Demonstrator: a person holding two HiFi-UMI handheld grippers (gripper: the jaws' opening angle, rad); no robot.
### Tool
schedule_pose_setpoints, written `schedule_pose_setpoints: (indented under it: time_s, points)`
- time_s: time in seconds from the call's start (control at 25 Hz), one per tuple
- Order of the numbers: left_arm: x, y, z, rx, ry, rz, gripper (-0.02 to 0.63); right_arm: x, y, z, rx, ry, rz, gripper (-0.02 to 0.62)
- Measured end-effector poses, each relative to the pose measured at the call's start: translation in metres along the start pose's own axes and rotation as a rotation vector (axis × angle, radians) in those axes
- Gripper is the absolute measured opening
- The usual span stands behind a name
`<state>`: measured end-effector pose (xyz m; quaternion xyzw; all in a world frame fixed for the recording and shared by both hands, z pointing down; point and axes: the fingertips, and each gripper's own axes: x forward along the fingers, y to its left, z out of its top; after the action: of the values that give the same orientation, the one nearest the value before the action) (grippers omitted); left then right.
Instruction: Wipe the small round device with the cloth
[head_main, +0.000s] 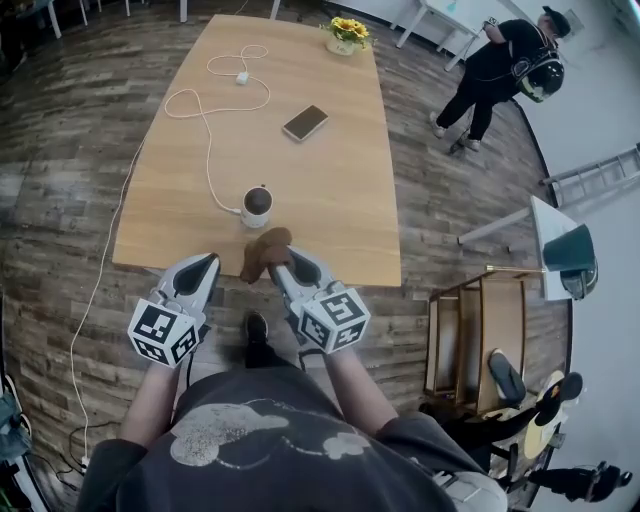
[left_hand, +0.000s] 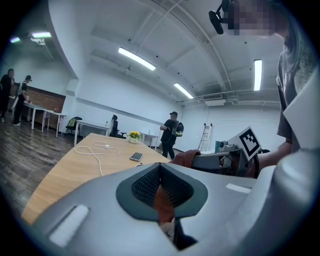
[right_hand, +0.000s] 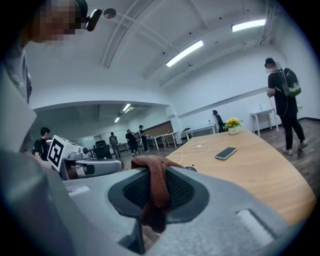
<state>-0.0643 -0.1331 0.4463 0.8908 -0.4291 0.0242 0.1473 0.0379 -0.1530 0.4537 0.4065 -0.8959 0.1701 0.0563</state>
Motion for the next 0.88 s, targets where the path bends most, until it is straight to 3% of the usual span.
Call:
schedule_pose_setpoints:
  time_s: [0.48, 0.88]
  points:
    - [0.037, 0.035, 0.013, -0.023, -0.014, 0.119, 0.017, 0.081, -0.019, 0.013, -0.027, 0.096, 0.19, 0.052]
    - [0.072, 0.057, 0.013, -0.02, -0.013, 0.16, 0.017, 0.11, -0.061, -0.004, -0.019, 0.168, 0.202, 0.052]
